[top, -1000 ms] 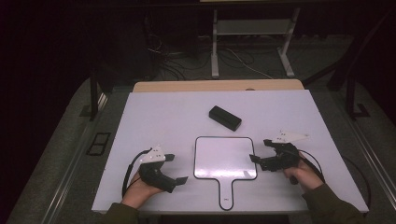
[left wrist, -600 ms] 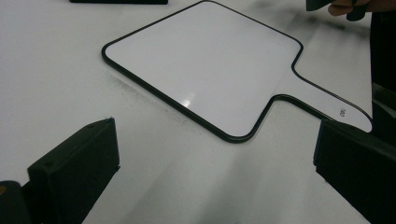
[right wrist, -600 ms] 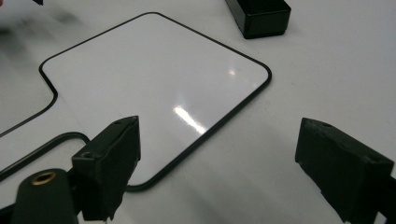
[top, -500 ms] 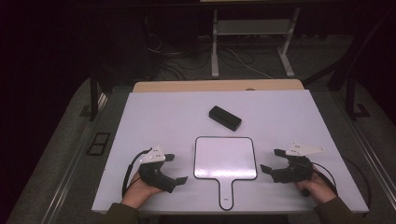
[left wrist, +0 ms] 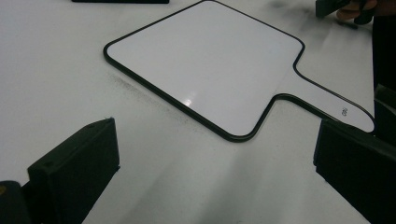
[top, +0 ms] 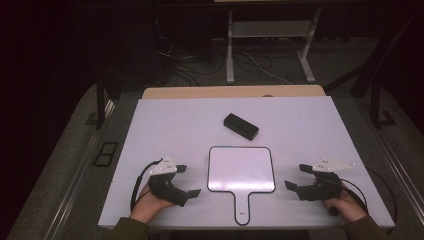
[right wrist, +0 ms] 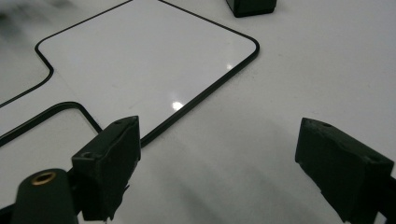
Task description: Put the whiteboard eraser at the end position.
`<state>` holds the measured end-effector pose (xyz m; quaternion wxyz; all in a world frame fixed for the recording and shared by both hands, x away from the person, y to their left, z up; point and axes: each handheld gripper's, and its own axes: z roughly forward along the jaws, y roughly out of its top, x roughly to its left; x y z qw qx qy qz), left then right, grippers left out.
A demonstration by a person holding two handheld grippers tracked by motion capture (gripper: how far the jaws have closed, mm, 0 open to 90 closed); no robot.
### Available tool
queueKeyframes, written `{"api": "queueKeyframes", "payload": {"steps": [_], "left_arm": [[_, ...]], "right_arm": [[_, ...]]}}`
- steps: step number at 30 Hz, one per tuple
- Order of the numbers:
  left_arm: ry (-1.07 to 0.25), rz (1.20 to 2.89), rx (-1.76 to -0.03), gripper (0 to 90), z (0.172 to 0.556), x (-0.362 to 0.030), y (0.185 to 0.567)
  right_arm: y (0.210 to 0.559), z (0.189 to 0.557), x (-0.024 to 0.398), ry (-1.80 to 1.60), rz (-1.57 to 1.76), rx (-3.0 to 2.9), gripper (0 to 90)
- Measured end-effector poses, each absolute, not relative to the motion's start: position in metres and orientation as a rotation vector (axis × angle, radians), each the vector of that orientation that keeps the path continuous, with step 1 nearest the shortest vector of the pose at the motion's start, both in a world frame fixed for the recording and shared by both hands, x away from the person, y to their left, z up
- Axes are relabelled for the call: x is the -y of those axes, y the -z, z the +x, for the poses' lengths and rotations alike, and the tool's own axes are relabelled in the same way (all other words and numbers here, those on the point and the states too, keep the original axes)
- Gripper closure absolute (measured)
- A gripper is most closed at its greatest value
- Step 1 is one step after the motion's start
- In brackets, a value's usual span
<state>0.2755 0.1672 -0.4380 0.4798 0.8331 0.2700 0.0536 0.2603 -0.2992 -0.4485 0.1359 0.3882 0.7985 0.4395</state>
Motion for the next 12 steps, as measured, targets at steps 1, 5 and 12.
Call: {"api": "queueKeyframes", "payload": {"steps": [1, 5, 12], "left_arm": [[-0.129, 2.032, -0.663, 0.0, 0.2752, -0.1671, 0.4380], [-0.131, 2.032, -0.663, 0.0, 0.2755, -0.1673, 0.4381], [-0.127, 2.034, -0.664, 0.0, 0.2759, -0.1667, 0.4385]], "right_arm": [[0.4483, 0.2601, 0.2991, -1.272, 1.120, -2.313, 12.8], [0.4481, 0.2600, 0.2994, -1.274, 1.118, -2.314, 12.8], [0.4482, 0.2596, 0.2989, -1.272, 1.114, -2.319, 12.8]]}}
